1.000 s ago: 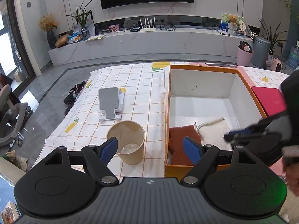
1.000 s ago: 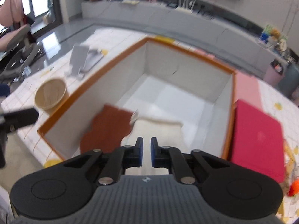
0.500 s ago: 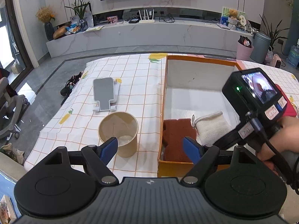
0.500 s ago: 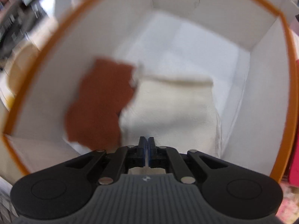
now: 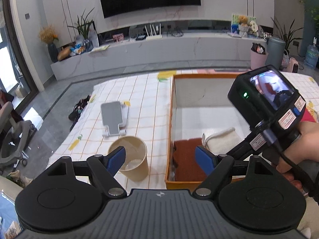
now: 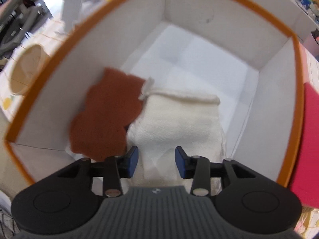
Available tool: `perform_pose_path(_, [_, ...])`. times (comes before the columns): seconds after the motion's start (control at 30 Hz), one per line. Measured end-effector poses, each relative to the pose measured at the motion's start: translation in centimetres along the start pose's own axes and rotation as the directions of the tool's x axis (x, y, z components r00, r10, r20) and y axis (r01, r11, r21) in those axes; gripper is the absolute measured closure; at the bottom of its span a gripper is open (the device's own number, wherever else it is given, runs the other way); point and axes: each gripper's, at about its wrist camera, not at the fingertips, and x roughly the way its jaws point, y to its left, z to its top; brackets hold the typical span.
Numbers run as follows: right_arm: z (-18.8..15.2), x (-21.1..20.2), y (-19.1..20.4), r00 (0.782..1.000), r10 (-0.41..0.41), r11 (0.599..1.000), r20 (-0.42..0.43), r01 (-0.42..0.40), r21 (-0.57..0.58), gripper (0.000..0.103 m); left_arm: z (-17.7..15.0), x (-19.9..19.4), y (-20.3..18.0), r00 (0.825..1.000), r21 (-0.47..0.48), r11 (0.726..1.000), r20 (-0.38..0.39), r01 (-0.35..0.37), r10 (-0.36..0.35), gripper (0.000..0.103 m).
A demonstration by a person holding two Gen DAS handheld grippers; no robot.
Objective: Organize soft objects
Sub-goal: 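Lower the white towel into the orange box and open the right tool, then grasp the pink-and-white crochet with the left tool while the right tool grasps the yellow cloth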
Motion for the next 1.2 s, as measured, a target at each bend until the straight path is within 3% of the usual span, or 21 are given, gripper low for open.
perform_pose_path(0.1, [-0.3, -2.3, 0.2, 0.998, 0.028, 1.0, 0.052, -0.029, 0.011, 0.058, 0.3, -0.7, 0.2, 1.0, -0.02, 1.0, 0.004, 0.01, -0.01, 0.01])
perform_pose_path(0.17, [-0.6, -4.2, 0.5, 0.994, 0.045, 0.999, 0.1, -0.045, 0.0, 0.049, 0.6, -1.7, 0.3, 1.0, -0.026, 1.0, 0.015, -0.004, 0.004, 0.01])
perform_pose_path(0.33, [-1.9, -8.9, 0.0, 0.975, 0.102, 0.995, 0.197, -0.103, -0.007, 0.038, 1.3, -4.5, 0.1, 0.997, -0.051, 0.999, 0.075, 0.01, -0.007, 0.01])
perform_pose_path(0.63, [-6.3, -16.3, -3.8, 0.922, 0.124, 0.989, 0.366, -0.147, 0.036, 0.034, 1.6, -7.1, -3.0, 0.994, -0.055, 0.997, 0.103, 0.052, -0.046, 0.009])
perform_pose_path(0.87, [-12.0, -20.5, -9.0, 0.884, 0.049, 0.984, 0.465, -0.122, 0.13, 0.033, 0.7, -8.9, -8.4, 0.985, 0.051, 0.993, 0.135, 0.104, -0.11, 0.009])
perform_pose_path(0.97, [-14.8, -20.9, -11.8, 0.883, 0.004, 0.979, 0.469, -0.099, 0.179, 0.031, 0.1, -8.2, -11.2, 0.981, 0.091, 0.984, 0.103, 0.154, -0.163, 0.005])
perform_pose_path(1.03, [-16.8, -21.0, -13.9, 0.883, -0.023, 0.972, 0.469, -0.089, 0.216, 0.031, -0.7, -7.6, -13.7, 0.975, 0.179, 0.967, 0.098, 0.181, -0.201, 0.005])
perform_pose_path(1.2, [-21.4, -19.9, -19.2, 0.888, -0.094, 0.951, 0.45, -0.054, 0.305, 0.03, -3.4, -5.2, -19.6, 0.969, 0.342, 0.925, 0.115, 0.166, -0.217, 0.003])
